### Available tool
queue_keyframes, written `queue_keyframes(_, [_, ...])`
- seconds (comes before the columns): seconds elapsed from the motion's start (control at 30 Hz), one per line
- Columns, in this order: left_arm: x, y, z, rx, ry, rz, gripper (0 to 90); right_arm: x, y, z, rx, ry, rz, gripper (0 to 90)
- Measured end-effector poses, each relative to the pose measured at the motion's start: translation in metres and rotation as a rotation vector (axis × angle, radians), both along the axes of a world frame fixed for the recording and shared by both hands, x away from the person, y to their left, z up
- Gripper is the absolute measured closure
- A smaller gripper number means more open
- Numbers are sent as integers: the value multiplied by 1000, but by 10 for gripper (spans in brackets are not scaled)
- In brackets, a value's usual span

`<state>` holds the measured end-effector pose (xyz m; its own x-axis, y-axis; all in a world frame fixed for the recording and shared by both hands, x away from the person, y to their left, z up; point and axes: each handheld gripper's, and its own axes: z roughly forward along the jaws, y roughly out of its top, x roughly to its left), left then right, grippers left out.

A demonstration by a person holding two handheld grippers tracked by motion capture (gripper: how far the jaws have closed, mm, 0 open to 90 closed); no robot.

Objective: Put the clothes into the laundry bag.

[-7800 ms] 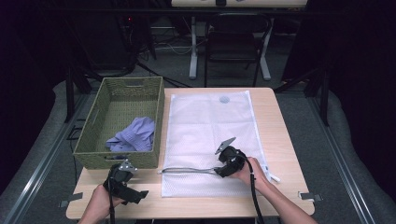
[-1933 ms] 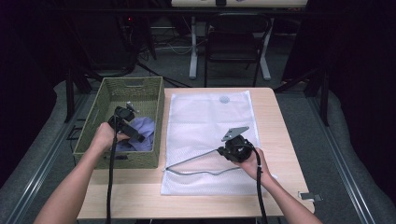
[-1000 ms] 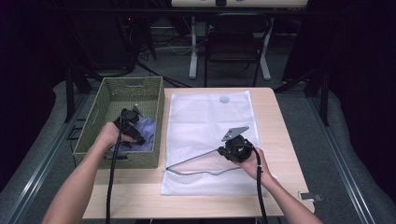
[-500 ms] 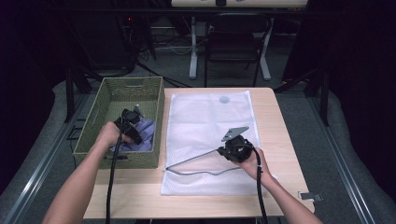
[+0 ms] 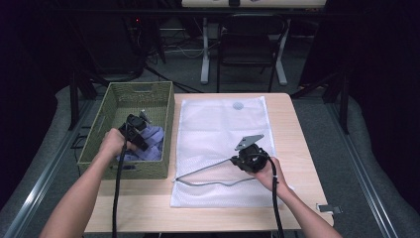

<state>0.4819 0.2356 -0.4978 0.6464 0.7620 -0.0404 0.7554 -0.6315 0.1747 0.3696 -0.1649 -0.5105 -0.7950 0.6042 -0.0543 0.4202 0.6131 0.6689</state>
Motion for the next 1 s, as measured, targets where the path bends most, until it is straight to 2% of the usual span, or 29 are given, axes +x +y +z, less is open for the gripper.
queue_keyframes(0.3, [-6,7,25,3,-36,-15,757,0,0,0,-2,1,2,859])
queue_keyframes(0.83, [-14,15,50,4,-60,-38,761,0,0,0,-8,2,0,861])
queue_keyframes(1.0, [-14,18,61,-2,-73,-31,762,0,0,0,-7,2,-1,862])
